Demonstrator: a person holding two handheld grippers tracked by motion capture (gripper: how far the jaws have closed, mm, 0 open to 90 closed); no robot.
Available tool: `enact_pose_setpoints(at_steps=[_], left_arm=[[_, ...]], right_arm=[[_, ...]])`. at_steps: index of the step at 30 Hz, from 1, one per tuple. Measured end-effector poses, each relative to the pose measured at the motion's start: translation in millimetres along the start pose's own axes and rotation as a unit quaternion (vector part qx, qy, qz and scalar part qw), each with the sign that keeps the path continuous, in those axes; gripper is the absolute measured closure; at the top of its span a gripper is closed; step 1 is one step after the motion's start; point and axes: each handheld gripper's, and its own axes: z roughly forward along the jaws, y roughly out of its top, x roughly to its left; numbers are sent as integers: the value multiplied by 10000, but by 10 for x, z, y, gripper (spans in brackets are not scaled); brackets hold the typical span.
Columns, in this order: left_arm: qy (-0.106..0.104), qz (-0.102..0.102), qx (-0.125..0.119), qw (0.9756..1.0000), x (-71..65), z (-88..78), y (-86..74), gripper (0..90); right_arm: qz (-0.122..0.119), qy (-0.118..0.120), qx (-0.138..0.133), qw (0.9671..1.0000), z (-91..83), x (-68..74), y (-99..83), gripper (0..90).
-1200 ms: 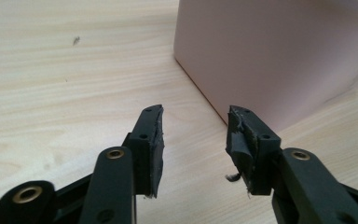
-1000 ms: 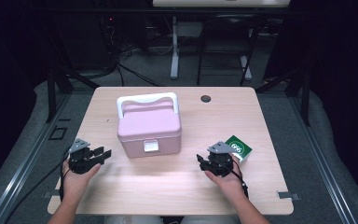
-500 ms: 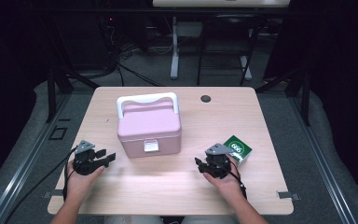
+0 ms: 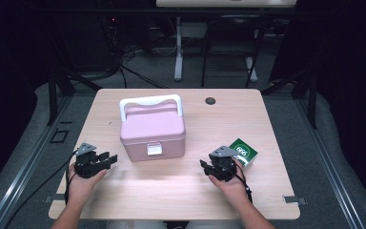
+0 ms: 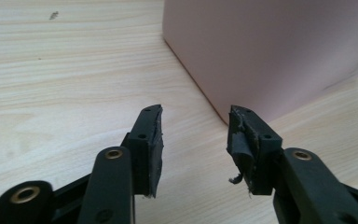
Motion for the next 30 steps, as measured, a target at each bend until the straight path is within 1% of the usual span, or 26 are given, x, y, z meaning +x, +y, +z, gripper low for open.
enact_pose_setpoints(at_steps=[2,4,5,6,7,8,9,10,11,12,13,14,16,17,19,20,21,22,24,25,26,28,29,30], left_arm=[[-44,-30,-21,10000,-6,-3,27,528],[-28,-47,-22,10000,-11,-4,55,526],[-15,-156,-62,9999,-18,11,94,528],[-15,-156,-62,9999,-18,11,94,530],[-64,-253,-117,9996,-19,36,129,535],[-95,-312,-112,9994,-19,52,144,535],[-95,-312,-112,9994,-19,52,144,535],[-72,-316,-106,9994,-21,73,164,535],[5,-311,-140,9994,-26,98,191,530],[5,-311,-140,9994,-26,98,191,526],[54,-350,-152,9993,-22,124,230,528],[70,-343,-180,9992,-17,136,255,531],[70,-324,-216,9992,-11,146,277,542],[73,-328,-219,9992,-5,162,317,542],[83,-274,-268,9992,0,183,381,549],[83,-274,-268,9992,0,183,381,555],[29,-320,-362,9988,3,189,399,555],[-8,-338,-369,9987,6,202,420,563],[6,-300,-368,9989,2,204,426,575],[-51,-270,-394,9988,-7,213,428,578],[-51,-270,-394,9988,-7,213,428,581],[-81,-210,-427,9988,-24,223,416,591],[-134,-144,-402,9990,-41,234,400,620],[-134,-144,-402,9990,-41,234,400,637]], right_arm=[[103,-3,-27,9999,7,-3,12,555],[159,17,-60,9999,24,-13,51,562],[180,18,-56,9998,34,-19,74,562],[216,13,-66,9997,50,-27,98,562],[238,24,-66,9997,69,-44,124,562],[317,54,-51,9995,91,-60,148,564],[391,66,-23,9992,114,-75,170,573],[391,66,-23,9992,114,-75,170,573],[399,17,-9,9992,177,-102,220,586],[386,-14,-16,9993,200,-109,238,590],[402,2,-20,9992,229,-119,263,591],[457,27,-26,9990,259,-125,290,591],[463,30,-51,9989,291,-131,320,591],[443,13,-60,9990,319,-134,352,591],[498,-4,-144,9987,390,-118,455,591],[498,-4,-144,9987,390,-118,455,591],[497,-12,-173,9986,402,-111,478,591],[499,-16,-235,9985,434,-90,543,591],[491,-33,-259,9985,444,-88,562,591],[522,-22,-329,9981,476,-87,606,594],[577,-14,-349,9977,495,-82,624,600],[584,0,-349,9977,514,-78,638,603],[604,42,-343,9976,560,-57,659,610],[604,42,-343,9976,560,-57,659,610]])
